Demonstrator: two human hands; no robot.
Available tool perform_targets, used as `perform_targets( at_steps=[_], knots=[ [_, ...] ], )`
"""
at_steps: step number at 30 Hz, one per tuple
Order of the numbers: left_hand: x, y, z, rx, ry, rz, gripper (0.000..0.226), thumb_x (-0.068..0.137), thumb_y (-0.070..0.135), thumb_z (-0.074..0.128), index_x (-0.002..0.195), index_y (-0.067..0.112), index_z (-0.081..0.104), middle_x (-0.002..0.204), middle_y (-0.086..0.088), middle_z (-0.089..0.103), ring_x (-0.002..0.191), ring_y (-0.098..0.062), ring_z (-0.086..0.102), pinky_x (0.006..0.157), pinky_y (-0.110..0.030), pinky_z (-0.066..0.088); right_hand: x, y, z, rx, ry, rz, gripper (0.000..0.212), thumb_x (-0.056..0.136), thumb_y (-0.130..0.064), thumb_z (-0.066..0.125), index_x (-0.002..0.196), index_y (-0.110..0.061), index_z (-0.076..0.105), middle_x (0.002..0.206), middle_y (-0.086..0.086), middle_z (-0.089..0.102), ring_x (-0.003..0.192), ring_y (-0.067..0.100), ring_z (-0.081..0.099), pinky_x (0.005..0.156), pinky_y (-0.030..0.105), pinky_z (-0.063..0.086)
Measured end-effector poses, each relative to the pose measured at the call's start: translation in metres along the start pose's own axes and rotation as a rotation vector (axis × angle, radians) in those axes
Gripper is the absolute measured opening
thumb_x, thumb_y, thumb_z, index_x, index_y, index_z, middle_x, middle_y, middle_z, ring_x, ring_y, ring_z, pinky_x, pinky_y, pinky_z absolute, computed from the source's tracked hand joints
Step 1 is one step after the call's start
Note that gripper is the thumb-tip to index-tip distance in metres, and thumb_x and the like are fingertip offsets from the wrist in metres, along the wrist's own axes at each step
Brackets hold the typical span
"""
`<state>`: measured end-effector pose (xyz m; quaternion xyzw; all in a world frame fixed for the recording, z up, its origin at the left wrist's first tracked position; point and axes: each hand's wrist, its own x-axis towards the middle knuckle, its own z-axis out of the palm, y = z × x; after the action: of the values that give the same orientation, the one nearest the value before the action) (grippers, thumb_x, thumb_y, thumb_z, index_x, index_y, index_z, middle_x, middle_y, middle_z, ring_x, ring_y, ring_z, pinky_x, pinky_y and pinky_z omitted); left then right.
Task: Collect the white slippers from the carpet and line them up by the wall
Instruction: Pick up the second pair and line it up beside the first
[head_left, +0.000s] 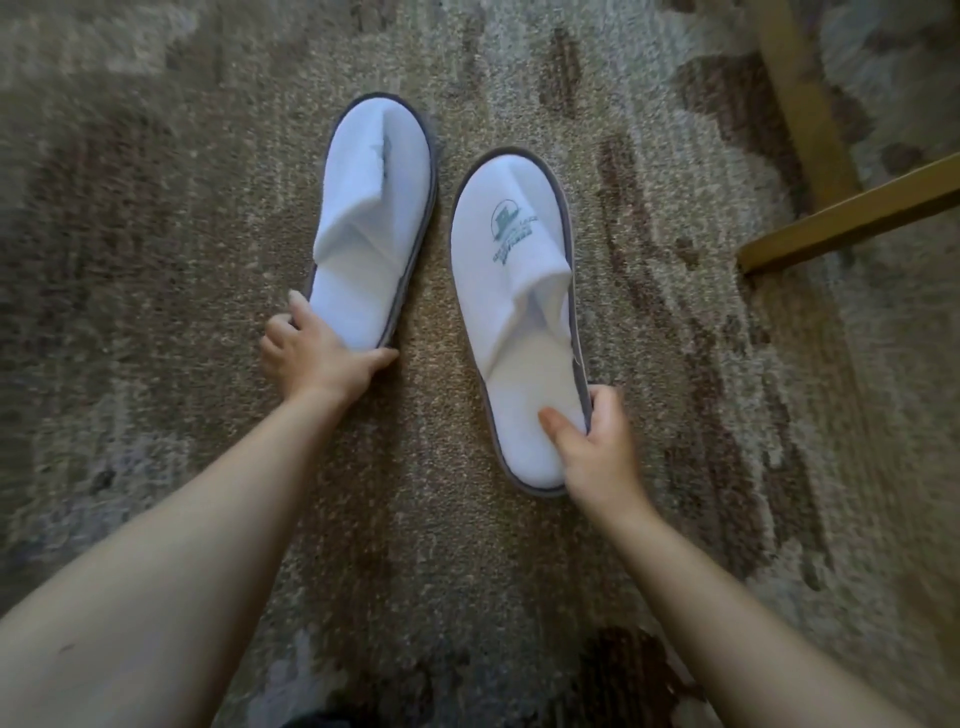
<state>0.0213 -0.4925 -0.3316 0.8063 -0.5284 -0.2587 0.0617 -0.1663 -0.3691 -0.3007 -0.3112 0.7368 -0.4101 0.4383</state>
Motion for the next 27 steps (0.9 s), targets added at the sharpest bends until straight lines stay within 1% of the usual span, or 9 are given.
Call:
perform_targets(
  at_steps=[2,4,6,10,14,17,21,24,27],
  knots=[
    [-0.007,0.003,0.001,0.000,-0.063,-0.057,0.114,0.046,0.044,0.083,0.132,0.002,0.021,0.138,-0.026,0.027,0.127,-0.040,0.026,0.109,-0.044,0.021,-0.001,-0.001,-0.001,-0.002,-0.015,0.004,0.030,0.081,-0.007,0.059,0.074,-0.028,0.039,0.078,-0.012,0.051,0.072,0.001,0.050,0.061,0.017,0.041],
    [-0.016,0.003,0.002,-0.095,-0.087,-0.070,0.099,0.049,0.039,0.083,0.123,-0.001,0.031,0.134,-0.025,0.032,0.125,-0.038,0.030,0.106,-0.041,0.026,-0.002,-0.003,-0.004,0.010,-0.011,-0.001,0.030,0.081,-0.007,0.058,0.074,-0.029,0.039,0.078,-0.010,0.052,0.072,0.004,0.051,0.062,0.019,0.041],
    [-0.024,0.004,0.003,-0.260,-0.060,-0.062,0.075,0.059,0.027,0.080,0.113,-0.002,0.039,0.127,-0.025,0.041,0.120,-0.036,0.039,0.098,-0.038,0.033,-0.004,-0.003,-0.009,0.030,0.005,-0.013,0.029,0.082,-0.007,0.057,0.076,-0.029,0.040,0.079,-0.009,0.052,0.073,0.006,0.052,0.062,0.016,0.042],
    [-0.037,0.009,-0.004,-0.512,-0.105,0.009,0.039,0.071,0.010,0.070,0.099,0.006,0.044,0.103,-0.019,0.056,0.091,-0.026,0.053,0.073,-0.034,0.041,-0.016,-0.003,-0.021,0.043,0.001,-0.027,0.027,0.083,-0.007,0.056,0.077,-0.028,0.041,0.080,-0.008,0.053,0.072,0.005,0.052,0.056,0.009,0.042],
    [-0.068,0.023,-0.034,-0.631,-0.126,0.108,0.032,0.074,0.004,0.064,0.092,0.014,0.039,0.093,-0.011,0.053,0.084,-0.022,0.051,0.071,-0.032,0.040,-0.032,-0.029,-0.037,0.066,0.044,-0.084,0.027,0.083,-0.007,0.056,0.074,-0.028,0.041,0.078,-0.008,0.052,0.070,0.004,0.051,0.053,0.007,0.042],
    [-0.110,0.033,-0.082,-0.690,-0.150,0.144,0.030,0.078,0.002,0.058,0.094,0.014,0.037,0.091,-0.006,0.051,0.084,-0.021,0.050,0.070,-0.032,0.042,-0.066,-0.067,-0.051,0.107,0.120,-0.101,0.024,0.083,-0.005,0.056,0.078,-0.025,0.042,0.079,-0.009,0.052,0.070,0.002,0.051,0.055,0.005,0.042],
    [-0.182,0.043,-0.171,-0.668,-0.158,0.130,0.027,0.080,0.005,0.057,0.096,0.014,0.037,0.082,0.008,0.047,0.079,-0.014,0.049,0.066,-0.025,0.042,-0.133,-0.139,-0.079,0.078,0.127,-0.056,0.020,0.082,-0.005,0.056,0.087,-0.018,0.042,0.080,-0.010,0.051,0.073,0.004,0.051,0.066,0.021,0.044],
    [-0.243,0.057,-0.246,-0.662,-0.160,0.092,0.025,0.081,0.007,0.056,0.096,0.013,0.037,0.081,0.009,0.047,0.074,-0.005,0.049,0.058,-0.013,0.043,-0.184,-0.211,-0.107,0.055,0.095,-0.056,0.019,0.082,-0.007,0.057,0.085,-0.020,0.044,0.079,-0.011,0.052,0.070,0.000,0.052,0.057,0.009,0.044],
    [-0.300,0.081,-0.317,-0.680,-0.144,0.038,0.025,0.082,0.008,0.056,0.096,0.013,0.037,0.081,0.009,0.048,0.073,-0.003,0.049,0.055,-0.011,0.042,-0.232,-0.284,-0.139,0.052,0.038,-0.050,0.020,0.082,-0.008,0.058,0.081,-0.022,0.045,0.077,-0.010,0.053,0.062,-0.008,0.055,0.051,0.003,0.041]
  ],
)
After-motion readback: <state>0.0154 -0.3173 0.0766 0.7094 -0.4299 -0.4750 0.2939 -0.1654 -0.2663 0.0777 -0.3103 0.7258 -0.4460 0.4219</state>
